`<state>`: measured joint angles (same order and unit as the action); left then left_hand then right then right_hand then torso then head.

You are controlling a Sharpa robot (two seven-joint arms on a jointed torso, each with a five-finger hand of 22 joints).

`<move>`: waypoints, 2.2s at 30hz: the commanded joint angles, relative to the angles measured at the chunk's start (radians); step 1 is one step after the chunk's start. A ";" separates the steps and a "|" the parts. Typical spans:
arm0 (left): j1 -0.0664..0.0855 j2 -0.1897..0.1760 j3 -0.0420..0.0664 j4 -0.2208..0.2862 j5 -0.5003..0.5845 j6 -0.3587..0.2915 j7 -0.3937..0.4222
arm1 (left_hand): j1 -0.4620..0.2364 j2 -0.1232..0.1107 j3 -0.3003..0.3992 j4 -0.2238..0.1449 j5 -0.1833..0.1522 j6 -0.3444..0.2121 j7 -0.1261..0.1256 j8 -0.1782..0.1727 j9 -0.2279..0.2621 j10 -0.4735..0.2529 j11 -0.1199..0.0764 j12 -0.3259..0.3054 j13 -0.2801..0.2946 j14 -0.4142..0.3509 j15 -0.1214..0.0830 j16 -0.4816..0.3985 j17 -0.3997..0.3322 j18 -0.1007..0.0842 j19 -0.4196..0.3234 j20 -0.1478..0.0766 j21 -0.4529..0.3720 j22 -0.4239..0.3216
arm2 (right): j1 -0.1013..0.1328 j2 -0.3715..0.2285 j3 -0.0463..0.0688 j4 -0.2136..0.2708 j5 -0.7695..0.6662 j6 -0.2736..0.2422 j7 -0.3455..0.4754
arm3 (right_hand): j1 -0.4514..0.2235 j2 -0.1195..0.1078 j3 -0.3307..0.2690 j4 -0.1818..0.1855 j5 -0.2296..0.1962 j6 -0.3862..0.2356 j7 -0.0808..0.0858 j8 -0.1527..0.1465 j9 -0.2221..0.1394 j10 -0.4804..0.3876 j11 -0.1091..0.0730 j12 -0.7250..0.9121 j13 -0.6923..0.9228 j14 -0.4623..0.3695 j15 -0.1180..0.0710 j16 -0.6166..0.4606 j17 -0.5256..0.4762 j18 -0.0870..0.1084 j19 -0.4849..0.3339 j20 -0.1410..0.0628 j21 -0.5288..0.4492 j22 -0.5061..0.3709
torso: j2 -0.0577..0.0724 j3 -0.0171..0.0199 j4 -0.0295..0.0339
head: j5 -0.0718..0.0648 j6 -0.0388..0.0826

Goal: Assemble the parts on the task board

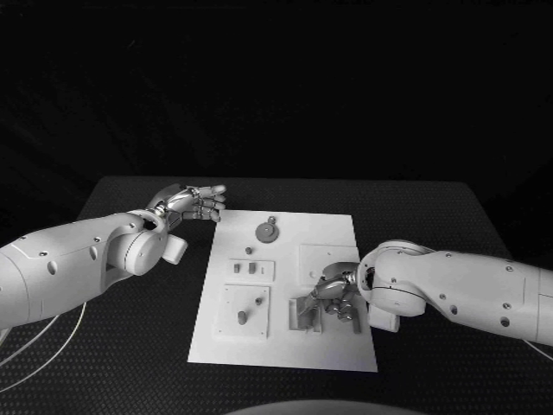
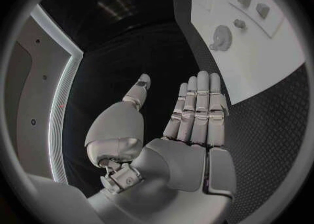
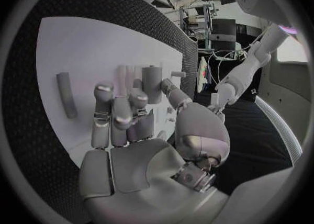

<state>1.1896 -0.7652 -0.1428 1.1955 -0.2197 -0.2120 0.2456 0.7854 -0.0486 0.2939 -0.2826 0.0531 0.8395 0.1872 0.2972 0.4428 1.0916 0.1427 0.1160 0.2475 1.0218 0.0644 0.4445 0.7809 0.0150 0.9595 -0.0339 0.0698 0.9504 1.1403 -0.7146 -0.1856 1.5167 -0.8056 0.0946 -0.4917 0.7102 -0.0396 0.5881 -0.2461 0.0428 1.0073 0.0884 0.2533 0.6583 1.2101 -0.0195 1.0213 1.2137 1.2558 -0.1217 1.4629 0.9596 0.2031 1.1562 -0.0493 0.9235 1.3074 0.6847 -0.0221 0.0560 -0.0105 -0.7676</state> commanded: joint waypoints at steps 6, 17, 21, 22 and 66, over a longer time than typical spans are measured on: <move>0.001 0.001 0.001 0.003 -0.005 0.012 0.005 | 0.001 0.006 0.003 -0.003 -0.003 -0.009 0.000 0.006 0.000 -0.007 -0.002 -0.003 -0.002 -0.008 0.001 -0.004 0.002 0.001 -0.003 0.001 0.001 -0.001 | -0.002 0.003 -0.001 0.000 -0.005 -0.002 -0.004 | -0.028 -0.021 0.011 0.023 0.006 0.004 0.004 -0.005 -0.001 -0.008 0.000 0.002 -0.002 -0.004 -0.002 -0.007 -0.001 0.059 0.000 0.002 -0.003 0.011 | 0.000 -0.0003 0.0001 | 0.001 -0.003; 0.001 0.000 0.001 0.003 -0.005 0.012 0.004 | 0.001 0.006 0.003 -0.003 -0.003 -0.009 0.000 0.006 -0.001 -0.007 -0.002 -0.003 -0.002 -0.008 0.001 -0.004 0.002 0.001 -0.003 0.001 0.001 -0.001 | -0.005 0.008 -0.001 -0.003 -0.007 0.007 -0.003 | -0.041 -0.043 0.019 0.032 0.006 0.000 0.005 -0.010 -0.001 -0.012 0.001 0.002 -0.002 -0.008 -0.001 -0.009 -0.006 0.059 -0.001 0.000 -0.005 0.011 | 0.000 0.0004 0.0002 | 0.002 -0.004; 0.001 -0.001 0.001 0.003 -0.005 0.012 0.004 | 0.001 0.006 0.003 -0.003 -0.003 -0.009 0.000 0.006 -0.001 -0.007 -0.002 -0.003 -0.002 -0.008 0.001 -0.004 0.002 0.001 -0.003 0.001 0.001 -0.001 | -0.006 0.009 -0.001 -0.004 -0.007 0.003 -0.001 | -0.041 -0.052 0.023 0.032 0.006 -0.002 0.006 -0.011 -0.001 -0.014 0.002 0.003 -0.002 -0.010 -0.001 -0.010 -0.007 0.059 -0.001 0.000 -0.005 0.011 | 0.000 0.0008 0.0000 | 0.002 -0.005; 0.001 -0.001 0.001 0.003 -0.005 0.012 0.004 | 0.001 0.006 0.003 -0.003 -0.003 -0.009 0.000 0.006 -0.001 -0.007 -0.002 -0.003 -0.002 -0.008 0.001 -0.004 0.002 0.001 -0.003 0.001 0.001 -0.001 | -0.006 0.009 -0.001 -0.004 -0.007 0.000 -0.001 | -0.040 -0.055 0.024 0.031 0.006 -0.003 0.006 -0.012 -0.001 -0.014 0.002 0.003 -0.002 -0.010 0.000 -0.010 -0.007 0.059 -0.001 0.000 -0.005 0.011 | 0.000 0.0008 0.0000 | 0.002 -0.005; 0.001 -0.006 0.001 0.004 -0.007 0.013 0.004 | 0.001 0.006 0.004 -0.003 -0.003 -0.009 -0.001 0.007 -0.001 -0.007 -0.002 -0.002 -0.001 -0.008 0.001 -0.005 0.002 0.001 -0.003 0.001 0.001 -0.001 | 0.044 -0.125 0.020 0.058 -0.081 -0.023 0.028 | -0.033 -0.091 0.052 0.050 0.006 -0.002 0.007 -0.014 0.005 -0.013 0.003 0.011 -0.003 -0.002 0.000 -0.008 0.003 0.059 0.008 -0.005 -0.003 0.012 | 0.000 0.0011 -0.0039 | 0.001 0.003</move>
<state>1.1897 -0.7732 -0.1428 1.1960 -0.2229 -0.2114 0.2413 0.7854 -0.0486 0.2939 -0.2825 0.0531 0.8396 0.1871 0.2981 0.4428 1.0917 0.1426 0.1160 0.2476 1.0218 0.0644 0.4445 0.7821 0.0149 0.9595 -0.0339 0.0698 0.9505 1.1820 -0.8327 -0.1653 1.5674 -0.8571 0.0544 -0.4674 0.6690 -0.1292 0.6340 -0.1963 0.0435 1.0011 0.0891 0.2378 0.6620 1.1992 -0.0161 1.0267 1.2121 1.2469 -0.1195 1.4551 0.9621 0.2058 1.1582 -0.0512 0.9235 1.3073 0.6848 -0.0209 0.0546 -0.0081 -0.7667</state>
